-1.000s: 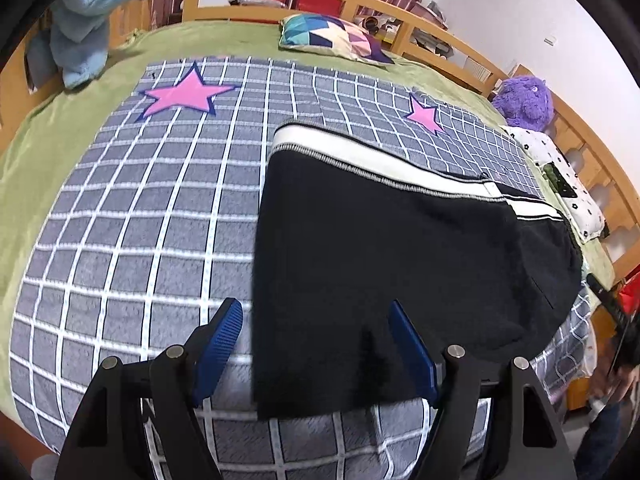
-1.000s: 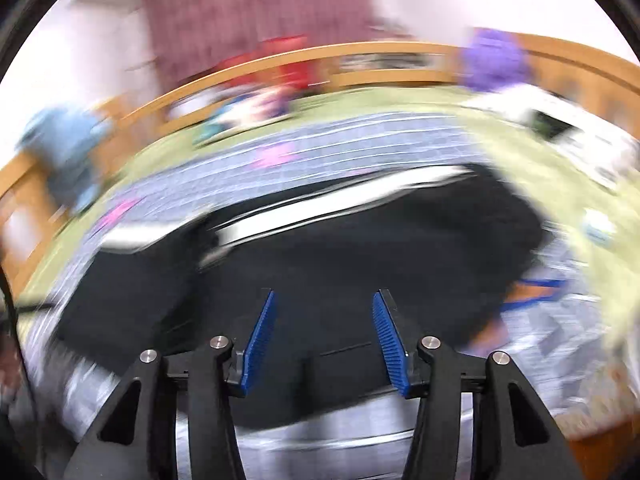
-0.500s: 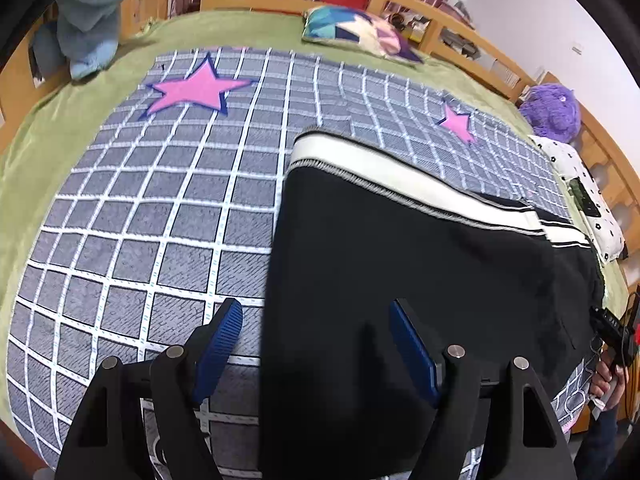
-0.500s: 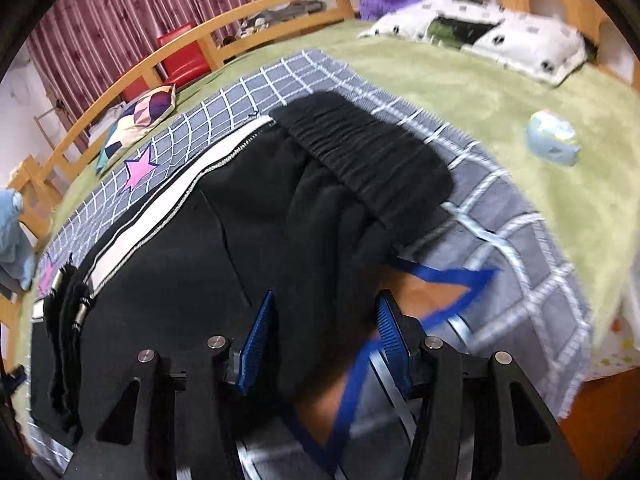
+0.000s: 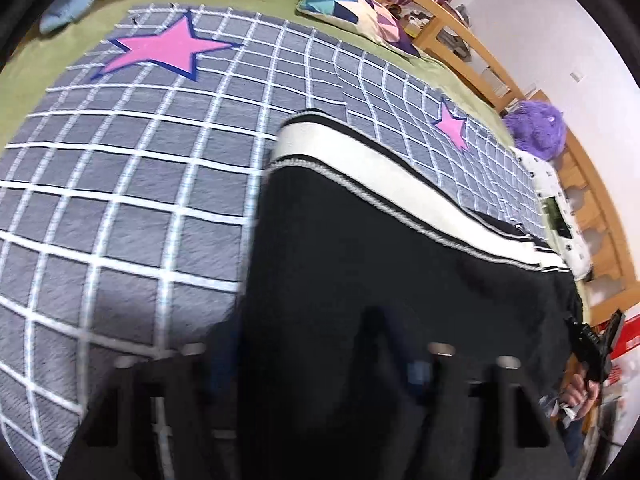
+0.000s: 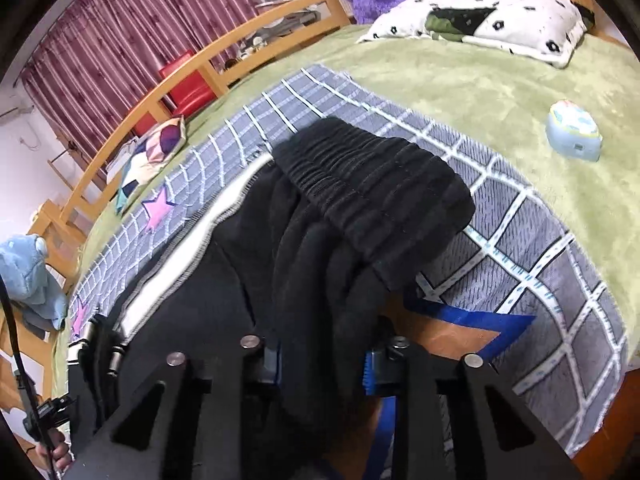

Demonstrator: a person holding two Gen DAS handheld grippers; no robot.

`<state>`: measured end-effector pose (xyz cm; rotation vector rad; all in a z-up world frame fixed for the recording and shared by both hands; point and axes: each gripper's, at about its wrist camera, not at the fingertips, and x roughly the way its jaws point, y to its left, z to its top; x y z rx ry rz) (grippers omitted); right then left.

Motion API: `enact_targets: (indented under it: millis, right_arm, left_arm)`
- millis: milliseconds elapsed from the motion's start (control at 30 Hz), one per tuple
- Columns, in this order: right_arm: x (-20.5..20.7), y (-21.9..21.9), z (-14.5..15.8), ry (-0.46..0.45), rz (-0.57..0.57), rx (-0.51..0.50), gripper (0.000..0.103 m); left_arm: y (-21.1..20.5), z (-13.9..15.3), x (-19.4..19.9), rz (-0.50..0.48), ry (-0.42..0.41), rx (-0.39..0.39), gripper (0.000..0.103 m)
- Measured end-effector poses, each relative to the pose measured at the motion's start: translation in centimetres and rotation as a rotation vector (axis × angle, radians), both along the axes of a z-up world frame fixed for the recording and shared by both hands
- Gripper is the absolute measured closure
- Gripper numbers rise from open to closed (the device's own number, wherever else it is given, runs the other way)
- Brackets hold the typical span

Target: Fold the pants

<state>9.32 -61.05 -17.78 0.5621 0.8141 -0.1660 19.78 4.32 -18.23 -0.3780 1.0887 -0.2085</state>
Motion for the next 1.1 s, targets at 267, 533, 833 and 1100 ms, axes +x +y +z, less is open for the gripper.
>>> enact_targets:
  millis: [267, 533, 833, 1100]
  right_arm:
    - [1.0, 6.2, 9.8, -0.130, 0.021, -0.193, 0.084]
    - [2.1, 13.9, 19.2, -0.337, 0.132, -0.208, 0.085]
    - [6.9, 19.5, 11.5, -0.181, 0.273, -0.128, 0.078]
    - [5.5, 18.4, 2.3, 0.147, 0.292, -0.213, 0.070]
  left_arm:
    - [-0.6, 6.3, -0.2, -0.021, -0.136, 0.028, 0.093]
    - [5.5, 14.4, -0.1, 0.028, -0.242, 0.038, 0.093]
    - [14.8, 9.8, -0.2, 0.169, -0.153, 0.204, 0.074]
    - [15.9, 4.7, -2.6, 0.213, -0.072, 0.282, 0.046]
